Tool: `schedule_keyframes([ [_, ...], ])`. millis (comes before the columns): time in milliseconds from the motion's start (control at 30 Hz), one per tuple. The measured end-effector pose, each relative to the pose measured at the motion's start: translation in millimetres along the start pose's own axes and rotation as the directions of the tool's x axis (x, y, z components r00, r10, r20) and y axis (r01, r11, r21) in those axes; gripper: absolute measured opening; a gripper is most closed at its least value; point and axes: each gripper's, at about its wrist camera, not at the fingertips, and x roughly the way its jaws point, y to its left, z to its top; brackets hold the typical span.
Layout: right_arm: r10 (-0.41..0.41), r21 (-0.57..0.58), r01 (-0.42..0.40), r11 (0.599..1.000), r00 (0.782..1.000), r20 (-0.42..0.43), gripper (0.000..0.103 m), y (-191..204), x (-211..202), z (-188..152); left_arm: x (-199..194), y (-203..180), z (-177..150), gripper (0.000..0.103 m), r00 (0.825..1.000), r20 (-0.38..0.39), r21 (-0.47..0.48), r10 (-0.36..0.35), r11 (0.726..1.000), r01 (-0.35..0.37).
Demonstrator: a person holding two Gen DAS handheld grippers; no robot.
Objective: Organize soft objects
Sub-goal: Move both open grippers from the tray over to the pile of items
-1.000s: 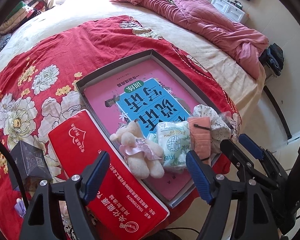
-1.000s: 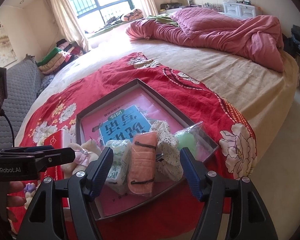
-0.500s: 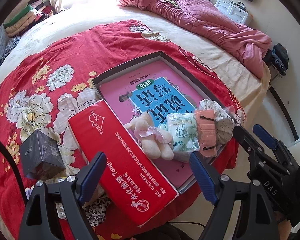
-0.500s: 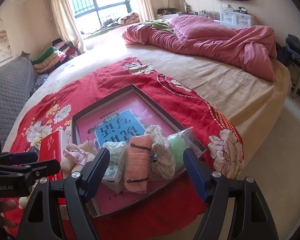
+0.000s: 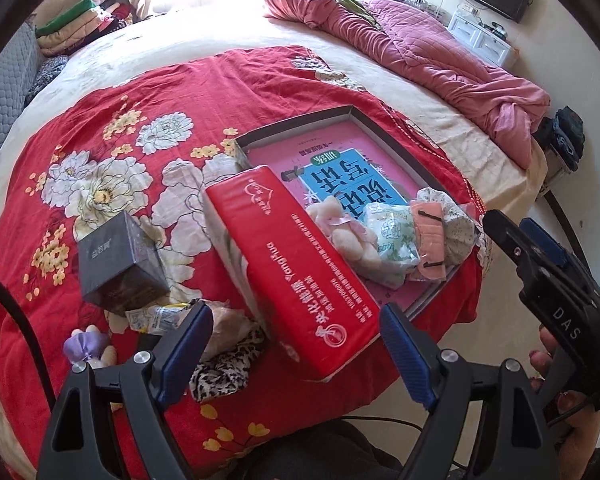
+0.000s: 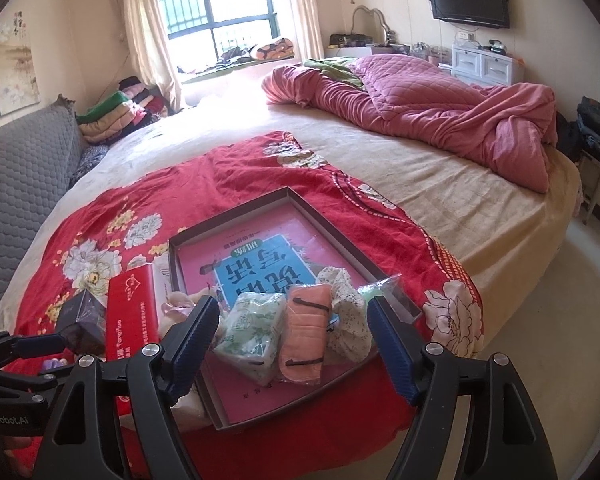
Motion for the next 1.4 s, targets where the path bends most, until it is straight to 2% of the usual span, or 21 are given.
schedule_keyframes([
  [533,0.066,-0.148,-0.060,0.987,0.997,0.032,0.078,71,-28,3,-60,92,-22,0.085,0.994,0.077,-0.164,0.077,0.984,-0.064],
  [867,0.110,-0.247,-0.097,0.964,0.993,0.042,0.078,110,-45,1,-85,128,-42,0.085,0.989,0.094,-0.225,0.114,0.970,-0.090],
  [1400,0.152,-0.439,-0.143,0.887,0.988,-0.013,0.078,171,-49,-22,-90,169,-74,0.085,0.989,0.072,-0.298,0.128,0.949,-0.101],
])
